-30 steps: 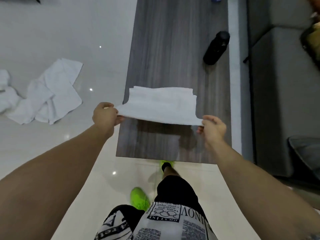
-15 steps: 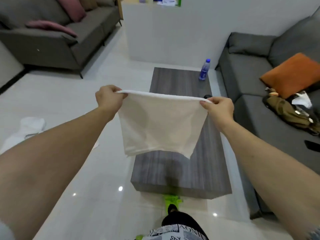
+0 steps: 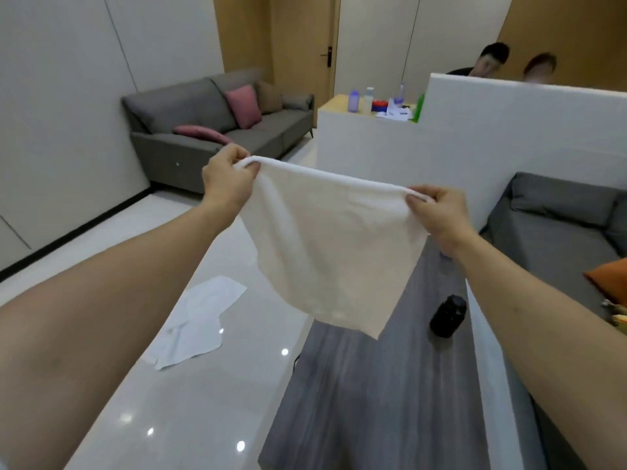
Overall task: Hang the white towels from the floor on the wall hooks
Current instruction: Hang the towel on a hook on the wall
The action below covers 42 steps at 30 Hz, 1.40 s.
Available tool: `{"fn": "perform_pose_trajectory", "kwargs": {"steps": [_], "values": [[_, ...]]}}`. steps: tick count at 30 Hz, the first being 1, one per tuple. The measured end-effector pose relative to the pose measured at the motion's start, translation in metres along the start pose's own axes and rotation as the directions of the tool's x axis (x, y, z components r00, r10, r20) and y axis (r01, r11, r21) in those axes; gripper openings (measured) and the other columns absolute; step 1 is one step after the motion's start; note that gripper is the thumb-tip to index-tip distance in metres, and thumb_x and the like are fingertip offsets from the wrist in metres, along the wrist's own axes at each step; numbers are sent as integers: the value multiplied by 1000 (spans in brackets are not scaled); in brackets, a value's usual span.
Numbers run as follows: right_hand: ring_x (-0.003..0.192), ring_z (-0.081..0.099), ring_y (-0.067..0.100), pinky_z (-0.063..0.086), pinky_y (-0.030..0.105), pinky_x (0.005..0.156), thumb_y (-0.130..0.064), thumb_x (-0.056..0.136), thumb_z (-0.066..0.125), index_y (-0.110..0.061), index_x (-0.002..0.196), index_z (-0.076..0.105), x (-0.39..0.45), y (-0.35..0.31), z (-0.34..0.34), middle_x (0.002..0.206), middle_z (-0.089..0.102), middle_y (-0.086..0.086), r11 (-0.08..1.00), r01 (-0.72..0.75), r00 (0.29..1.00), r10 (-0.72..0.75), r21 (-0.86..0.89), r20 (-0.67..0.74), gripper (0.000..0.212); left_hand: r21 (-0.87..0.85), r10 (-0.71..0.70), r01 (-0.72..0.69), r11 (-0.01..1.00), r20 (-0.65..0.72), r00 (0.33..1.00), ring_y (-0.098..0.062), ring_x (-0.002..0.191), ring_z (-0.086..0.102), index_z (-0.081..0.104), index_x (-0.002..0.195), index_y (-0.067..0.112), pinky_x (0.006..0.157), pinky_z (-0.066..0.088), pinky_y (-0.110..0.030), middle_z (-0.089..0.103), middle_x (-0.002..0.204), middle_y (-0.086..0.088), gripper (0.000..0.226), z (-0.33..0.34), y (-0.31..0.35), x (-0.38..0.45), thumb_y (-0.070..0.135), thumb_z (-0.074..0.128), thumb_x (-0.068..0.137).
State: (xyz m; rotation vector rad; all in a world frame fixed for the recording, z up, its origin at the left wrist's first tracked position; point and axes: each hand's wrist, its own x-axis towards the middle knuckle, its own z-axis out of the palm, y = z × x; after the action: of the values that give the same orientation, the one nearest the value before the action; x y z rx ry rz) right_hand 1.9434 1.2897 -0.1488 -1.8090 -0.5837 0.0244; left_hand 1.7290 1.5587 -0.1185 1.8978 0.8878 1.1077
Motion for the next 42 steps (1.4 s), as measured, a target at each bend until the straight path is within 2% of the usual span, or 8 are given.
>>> {"fn": "perform_pose_trajectory", "kwargs": {"steps": [3, 7, 12, 18, 22, 26, 38, 42], "values": [[65, 56, 8, 45, 24, 63, -7, 87, 66, -6, 96, 75, 44, -16, 25, 70, 64, -5, 998, 41, 990, -35, -41, 136, 14, 39, 20, -17, 999, -68, 998, -4, 68, 50, 54, 68, 34, 57, 38, -22, 56, 72, 15, 17, -16, 4, 27, 29, 61, 83], [71, 58, 9, 49, 25, 65, -10, 88, 60, -24, 74, 71, 86, -46, 83, 75, 66, -7, 980, 144, 935, -89, -139, 344, 22, 151, 30, -5, 989, -162, 986, -13, 73, 53, 59, 80, 25, 60, 41, -26, 55, 74, 12, 6, -60, -2, 49, 28, 59, 85], [70, 61, 14, 49, 25, 58, 0, 76, 48, -23, 69, 72, 76, -84, 184, 71, 66, -6, 990, 144, 818, -122, 5, 562, 34, 199, -75, 147, 969, -331, 941, -26, 85, 61, 60, 85, 24, 69, 55, -39, 57, 81, 9, 6, -146, -28, 45, 29, 59, 83], [54, 41, 13, 31, 26, 56, -2, 61, 43, -15, 50, 55, 2, -167, 309, 50, 45, -5, 970, 112, 680, -234, 217, 695, 20, 285, -80, 271, 919, -540, 838, -14, 72, 52, 61, 84, 19, 56, 40, -20, 58, 81, 6, 6, -284, -61, -3, 24, 59, 86], [59, 44, 18, 36, 29, 58, -18, 71, 63, 7, 67, 62, -76, -239, 384, 64, 49, 8, 915, 58, 527, -369, 400, 765, 26, 310, -72, 378, 872, -682, 727, -7, 70, 50, 60, 84, 23, 52, 36, -18, 57, 82, 7, 5, -394, -74, -51, 25, 58, 88], [62, 68, 14, 55, 25, 57, -49, 70, 81, -11, 80, 78, -169, -312, 439, 72, 73, 2, 884, 21, 235, -458, 466, 858, 40, 293, -31, 431, 854, -797, 603, -15, 77, 51, 59, 81, 23, 58, 37, -21, 57, 81, 6, 7, -511, -78, -107, 23, 58, 89], [62, 58, 16, 46, 23, 55, -16, 85, 75, -11, 77, 69, -514, -524, 583, 70, 62, 6, 659, 227, -297, -654, 717, 695, 12, 275, 106, 619, 736, -949, 296, -9, 73, 50, 57, 86, 17, 56, 36, -27, 57, 83, 5, 8, -823, -45, -332, 22, 54, 91], [65, 47, 18, 36, 29, 59, -13, 90, 65, -4, 76, 58, -641, -582, 624, 69, 50, 4, 540, 287, -356, -707, 791, 612, 18, 210, 142, 688, 695, -978, 154, -7, 72, 49, 56, 83, 19, 55, 34, -24, 57, 84, 5, 9, -897, -35, -399, 22, 54, 92]]}}
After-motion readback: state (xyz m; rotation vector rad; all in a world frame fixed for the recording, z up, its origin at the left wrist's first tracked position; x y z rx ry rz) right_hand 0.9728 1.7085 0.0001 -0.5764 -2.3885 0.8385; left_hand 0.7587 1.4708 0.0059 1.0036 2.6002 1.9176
